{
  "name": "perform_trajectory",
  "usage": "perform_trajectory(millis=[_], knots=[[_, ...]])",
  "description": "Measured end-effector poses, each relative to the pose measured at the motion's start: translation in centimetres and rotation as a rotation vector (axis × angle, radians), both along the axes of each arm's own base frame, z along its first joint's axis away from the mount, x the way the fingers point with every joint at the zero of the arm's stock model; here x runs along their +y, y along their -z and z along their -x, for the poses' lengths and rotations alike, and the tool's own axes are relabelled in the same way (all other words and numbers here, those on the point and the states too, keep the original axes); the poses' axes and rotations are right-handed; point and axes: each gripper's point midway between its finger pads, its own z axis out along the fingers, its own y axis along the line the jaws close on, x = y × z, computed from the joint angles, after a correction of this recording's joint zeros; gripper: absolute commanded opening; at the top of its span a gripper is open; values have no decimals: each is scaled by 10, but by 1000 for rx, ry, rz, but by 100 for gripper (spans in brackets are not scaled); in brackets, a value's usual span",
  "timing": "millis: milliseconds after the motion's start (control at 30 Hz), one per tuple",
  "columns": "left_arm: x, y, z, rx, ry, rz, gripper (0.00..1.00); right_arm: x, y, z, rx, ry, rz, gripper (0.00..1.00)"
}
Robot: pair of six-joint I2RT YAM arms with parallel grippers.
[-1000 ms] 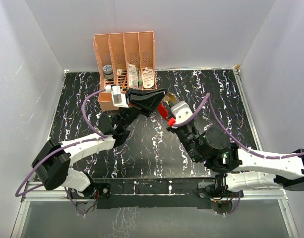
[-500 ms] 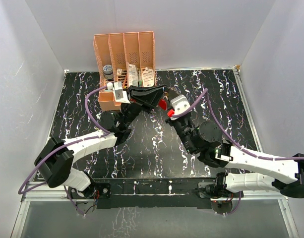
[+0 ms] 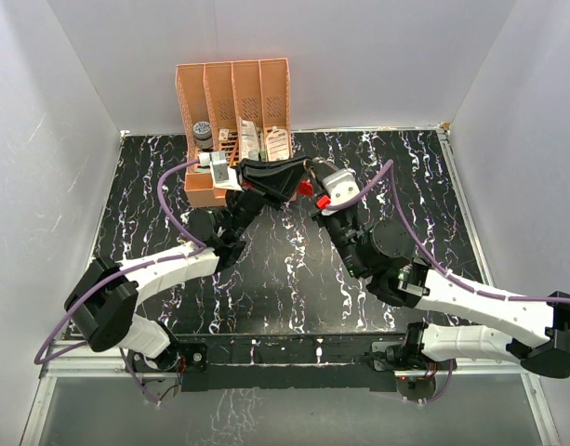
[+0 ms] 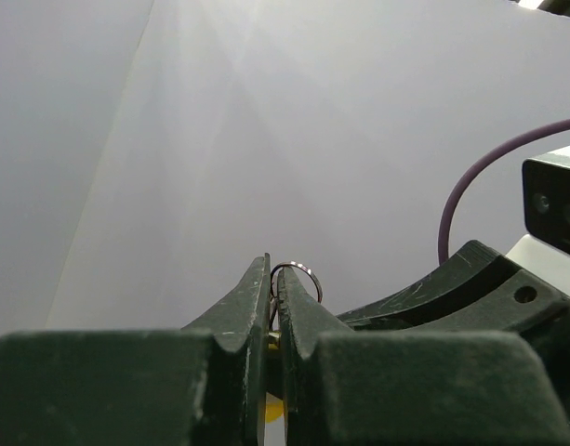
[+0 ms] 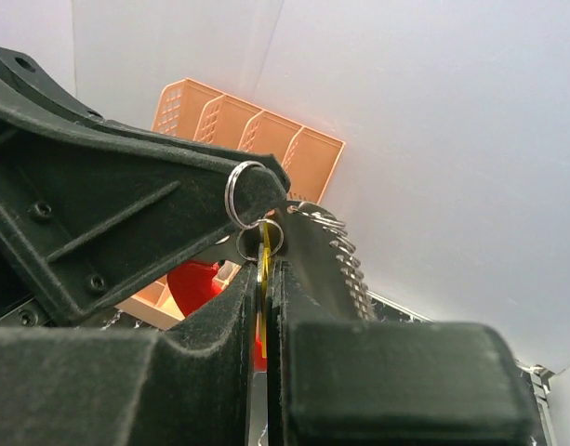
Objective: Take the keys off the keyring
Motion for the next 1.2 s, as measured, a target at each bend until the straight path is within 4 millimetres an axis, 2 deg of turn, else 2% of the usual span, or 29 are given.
perform_trajectory(millis=[133,267,567,800,1200], knots=[[-1,4,-4,20,-8,-11,0,3,5,-12,7,-7,-5,0],[1,5,-9,29,-23,-10,0,8,7,-15,17,-31,-28,0],[6,5,-19,2,-119,-24,0,21,8,-11,38,-115,-73,0],[11,5,-27,-52,-245,-58,0,20,6,-7,62,-149,-96,0],[15,3,-31,-121,-366,-93,0,22,0,-4,82,-180,-99,0]])
